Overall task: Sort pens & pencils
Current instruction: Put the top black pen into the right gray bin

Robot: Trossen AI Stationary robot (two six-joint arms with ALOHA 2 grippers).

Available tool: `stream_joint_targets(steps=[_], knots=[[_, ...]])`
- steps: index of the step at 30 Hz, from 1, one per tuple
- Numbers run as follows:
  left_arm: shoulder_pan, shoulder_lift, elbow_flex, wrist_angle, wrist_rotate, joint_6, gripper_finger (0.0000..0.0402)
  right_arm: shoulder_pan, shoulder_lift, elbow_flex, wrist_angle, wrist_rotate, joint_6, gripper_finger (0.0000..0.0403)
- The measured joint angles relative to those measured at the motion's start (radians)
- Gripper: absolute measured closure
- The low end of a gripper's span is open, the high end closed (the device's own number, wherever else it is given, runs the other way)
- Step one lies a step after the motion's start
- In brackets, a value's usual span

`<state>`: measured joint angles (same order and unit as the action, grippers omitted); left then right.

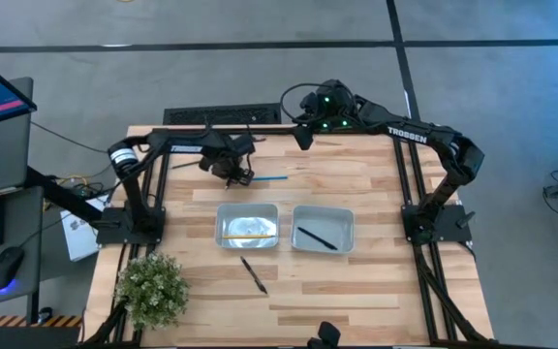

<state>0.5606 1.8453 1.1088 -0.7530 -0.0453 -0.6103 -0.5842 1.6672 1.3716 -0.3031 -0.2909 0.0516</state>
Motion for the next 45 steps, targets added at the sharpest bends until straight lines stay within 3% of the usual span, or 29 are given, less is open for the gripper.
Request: stream_joint_targets(steps=[4, 21, 34, 45], knots=[[0.002, 0.027, 0.005, -0.001, 0.048, 0.009, 0.0274, 0.000, 0.000, 0.000, 0.000, 0.000, 0.000, 0.0163], [0.000, 0.033, 0.004, 0.001, 0.035, 0.083, 0.0275, 0.000, 0.000, 0.000, -0.003, 0.000, -0.008, 0.0163], [-0.001, 0.034, 0.004, 0.003, 0.036, 0.093, 0.0378, 0.000, 0.000, 0.000, -0.003, 0.000, -0.009, 0.0163], [-0.011, 0.047, 0.095, -0.058, -0.040, 0.151, 0.0371, 0.000, 0.000, 0.000, -0.010, 0.001, -0.010, 0.0163]])
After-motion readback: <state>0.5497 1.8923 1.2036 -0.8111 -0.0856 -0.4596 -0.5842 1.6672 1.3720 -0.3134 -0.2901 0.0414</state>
